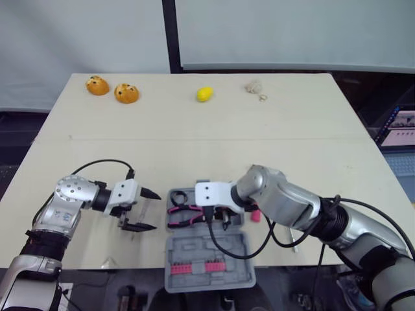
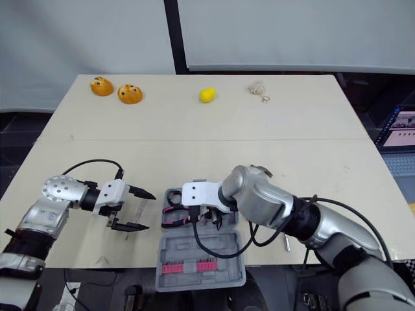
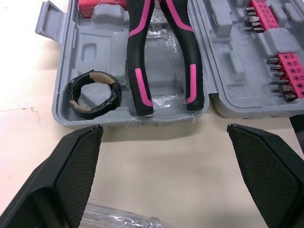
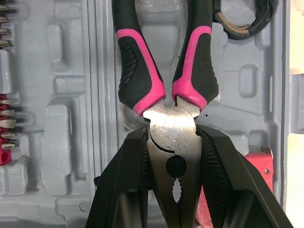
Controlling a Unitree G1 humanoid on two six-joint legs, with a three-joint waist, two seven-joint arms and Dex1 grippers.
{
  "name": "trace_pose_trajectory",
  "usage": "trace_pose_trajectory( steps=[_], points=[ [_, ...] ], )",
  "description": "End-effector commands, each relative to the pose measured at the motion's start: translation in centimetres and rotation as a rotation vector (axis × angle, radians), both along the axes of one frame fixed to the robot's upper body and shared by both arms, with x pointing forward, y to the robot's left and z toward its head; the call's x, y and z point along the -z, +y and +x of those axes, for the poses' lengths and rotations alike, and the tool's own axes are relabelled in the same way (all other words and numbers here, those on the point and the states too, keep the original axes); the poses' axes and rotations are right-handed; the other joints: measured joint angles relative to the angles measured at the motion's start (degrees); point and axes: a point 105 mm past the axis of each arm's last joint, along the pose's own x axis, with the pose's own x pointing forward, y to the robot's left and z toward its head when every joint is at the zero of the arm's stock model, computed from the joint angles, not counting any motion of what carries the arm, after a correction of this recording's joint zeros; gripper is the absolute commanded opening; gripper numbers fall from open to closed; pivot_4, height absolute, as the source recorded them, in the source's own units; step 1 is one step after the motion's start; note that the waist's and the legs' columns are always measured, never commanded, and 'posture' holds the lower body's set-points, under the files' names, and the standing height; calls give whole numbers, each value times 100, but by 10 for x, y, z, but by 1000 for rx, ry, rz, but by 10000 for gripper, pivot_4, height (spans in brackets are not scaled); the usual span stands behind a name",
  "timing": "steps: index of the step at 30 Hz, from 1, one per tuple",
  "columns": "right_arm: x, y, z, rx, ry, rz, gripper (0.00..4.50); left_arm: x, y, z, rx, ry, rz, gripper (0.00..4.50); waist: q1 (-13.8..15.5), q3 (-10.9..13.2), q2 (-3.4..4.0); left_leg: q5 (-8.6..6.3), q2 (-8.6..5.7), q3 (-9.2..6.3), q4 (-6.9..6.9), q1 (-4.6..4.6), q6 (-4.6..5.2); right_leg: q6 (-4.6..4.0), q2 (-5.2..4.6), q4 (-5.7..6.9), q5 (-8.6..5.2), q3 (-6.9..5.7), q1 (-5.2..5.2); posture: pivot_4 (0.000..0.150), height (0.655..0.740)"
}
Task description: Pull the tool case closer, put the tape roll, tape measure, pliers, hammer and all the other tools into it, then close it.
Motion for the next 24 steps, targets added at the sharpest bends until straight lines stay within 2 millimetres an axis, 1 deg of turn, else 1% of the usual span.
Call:
trace_pose_trajectory(
  steps=[1, 6, 12, 16, 18, 19, 21, 23, 24],
  points=[
    [-2, 2, 0, -29, -26, -10, 9819, -10, -4, 4, 13, -43, -9, 45000, 1, 0, 0, 0, 0, 0, 0, 0, 0, 0, 0, 0, 0, 0, 0, 1500, 7370],
    [1, -1, 0, -19, -19, -20, 9819, -11, -6, 3, 19, -46, -10, 45000, -3, 0, 0, 0, 0, 0, 0, 0, 0, 0, 0, 1, 0, 0, 0, 1500, 7370],
    [7, 3, -2, -22, -11, -21, 9819, -11, -7, 4, 20, -48, -11, 45000, -2, 0, 0, 0, 0, 0, 0, 0, -1, 0, 0, 2, 0, 0, 0, 1500, 7370],
    [9, 1, -2, -7, 0, -16, 9819, -11, -8, 5, 21, -50, -15, 45000, -2, 0, 0, 1, 0, 0, 0, 0, -1, 0, 0, 2, 0, 0, 0, 1500, 7370],
    [3, 2, -3, -6, 6, 7, 19993, -11, -10, 5, 20, -51, -20, 45000, 0, 0, 0, 1, 0, 0, 0, 0, -1, 0, 0, 2, 0, 0, 0, 1500, 7370],
    [-2, 4, -3, -5, 10, 26, 23698, -11, -10, 5, 20, -51, -24, 45000, 0, 0, 0, 1, 0, 0, 0, 0, -1, 0, 0, 2, 0, 0, 0, 1500, 7370],
    [-15, 7, -4, 4, 19, 86, 33331, -13, -14, 4, 25, -51, -36, 45000, -1, 0, 0, 1, 0, 0, 1, 0, -1, 0, 0, 2, 0, 0, 0, 1500, 7370],
    [-28, 7, -5, 16, 34, 163, 44340, -16, -19, 2, 38, -55, -50, 45000, 6, 0, 0, 1, 0, 0, 1, 1, -1, 0, 0, 4, 0, 0, 0, 1500, 7370],
    [-32, 5, -6, 18, 46, 193, 44734, -18, -21, 2, 43, -57, -56, 45000, 10, 0, 0, 1, 0, -1, 1, 0, -1, 0, 0, 4, 0, -1, 0, 1500, 7370]
  ],
)
